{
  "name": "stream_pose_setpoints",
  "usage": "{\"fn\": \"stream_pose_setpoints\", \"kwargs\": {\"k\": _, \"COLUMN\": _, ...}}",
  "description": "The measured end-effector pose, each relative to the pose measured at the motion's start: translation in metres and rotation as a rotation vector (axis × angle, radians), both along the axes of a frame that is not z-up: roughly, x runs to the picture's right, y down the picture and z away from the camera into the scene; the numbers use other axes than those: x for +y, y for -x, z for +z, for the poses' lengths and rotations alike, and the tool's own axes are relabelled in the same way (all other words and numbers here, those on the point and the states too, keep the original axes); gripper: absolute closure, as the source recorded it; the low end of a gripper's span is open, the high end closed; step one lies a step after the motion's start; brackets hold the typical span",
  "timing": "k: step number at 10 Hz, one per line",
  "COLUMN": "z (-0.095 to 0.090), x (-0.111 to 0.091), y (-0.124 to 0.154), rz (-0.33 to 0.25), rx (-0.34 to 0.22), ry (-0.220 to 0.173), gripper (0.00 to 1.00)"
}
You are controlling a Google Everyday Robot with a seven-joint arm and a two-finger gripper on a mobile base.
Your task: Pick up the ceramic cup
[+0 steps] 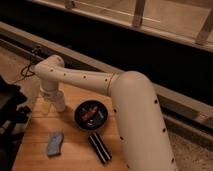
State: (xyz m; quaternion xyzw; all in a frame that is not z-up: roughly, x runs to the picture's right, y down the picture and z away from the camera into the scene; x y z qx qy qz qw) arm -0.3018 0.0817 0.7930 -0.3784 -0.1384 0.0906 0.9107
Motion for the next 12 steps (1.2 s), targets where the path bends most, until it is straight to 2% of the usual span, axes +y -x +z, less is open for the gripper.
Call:
{"fn": "stream_pose_setpoints", "kwargs": {"k": 3, "z": 0.021, "x": 0.02, "y": 0.001, "rz": -0.021, "rx": 0.003, "ry": 0.074, "gripper": 0.22}}
{"fn": "stream_pose_setpoints", "kwargs": {"k": 5, "z": 0.022, "x": 0.018, "y": -0.002, "rz": -0.015, "rx": 0.005, "ry": 0.053, "gripper": 0.39}}
{"fn": "stream_pose_setpoints", "kwargs": {"k": 8, "z": 0.014, "x": 0.013, "y": -0.002, "rz": -0.021, "rx": 0.007, "ry": 0.052, "gripper": 0.5}}
{"fn": "stream_pose_setpoints", "kwargs": {"k": 10, "z": 0.013, "x": 0.009, "y": -0.003, "rz": -0.017, "rx": 0.006, "ry": 0.041, "gripper": 0.68}}
{"fn": "stream_pose_setpoints", "kwargs": {"k": 12, "z": 0.005, "x": 0.001, "y": -0.003, "rz": -0.019, "rx": 0.003, "ry": 0.037, "gripper": 0.71}}
